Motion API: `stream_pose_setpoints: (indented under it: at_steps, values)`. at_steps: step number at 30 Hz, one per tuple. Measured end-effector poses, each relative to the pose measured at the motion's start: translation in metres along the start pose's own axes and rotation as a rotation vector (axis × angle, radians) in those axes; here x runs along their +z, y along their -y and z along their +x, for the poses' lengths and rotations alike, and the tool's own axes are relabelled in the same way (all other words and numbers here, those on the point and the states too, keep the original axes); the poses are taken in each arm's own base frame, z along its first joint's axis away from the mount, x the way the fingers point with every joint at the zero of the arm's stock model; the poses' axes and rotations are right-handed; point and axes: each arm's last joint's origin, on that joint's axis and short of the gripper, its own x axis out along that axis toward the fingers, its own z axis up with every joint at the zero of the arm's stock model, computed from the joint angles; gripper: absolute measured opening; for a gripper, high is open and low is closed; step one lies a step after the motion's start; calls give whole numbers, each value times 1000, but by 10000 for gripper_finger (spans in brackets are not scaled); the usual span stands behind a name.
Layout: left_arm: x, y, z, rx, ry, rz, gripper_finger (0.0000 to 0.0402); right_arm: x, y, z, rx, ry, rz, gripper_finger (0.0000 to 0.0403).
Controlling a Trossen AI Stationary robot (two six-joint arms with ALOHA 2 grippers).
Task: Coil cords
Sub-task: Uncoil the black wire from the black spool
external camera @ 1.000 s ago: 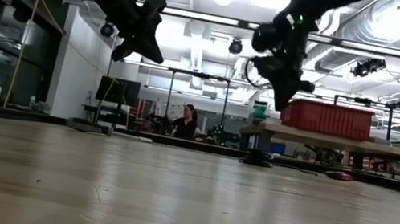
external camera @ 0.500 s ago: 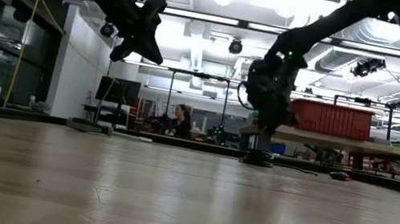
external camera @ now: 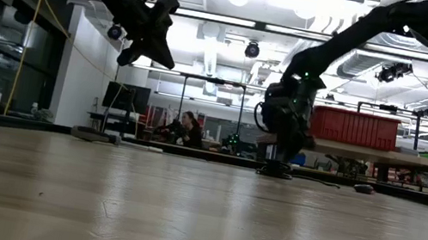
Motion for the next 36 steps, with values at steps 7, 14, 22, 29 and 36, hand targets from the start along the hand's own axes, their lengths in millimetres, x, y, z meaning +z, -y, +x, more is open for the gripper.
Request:
stream_pose_setpoints:
  at_steps: [7, 14, 22, 29, 36]
  values:
    - [-1, 2, 1, -3, -3, -23, 1, 3, -10, 13, 2, -25, -55, 154]
    - [-2, 5, 2, -9, -9, -9, 1, 7, -19, 21, -19, -16, -90, 147]
    - [10, 12, -3, -111, 101, 57, 1, 3, -31, 17, -5, -27, -135, 15]
    - [33, 25, -28, -222, 361, 156, 1, -7, -56, -16, -47, 56, -217, 2]
    - [42, 33, -51, -388, 438, 249, 1, -43, -118, -90, -59, 341, -395, 0]
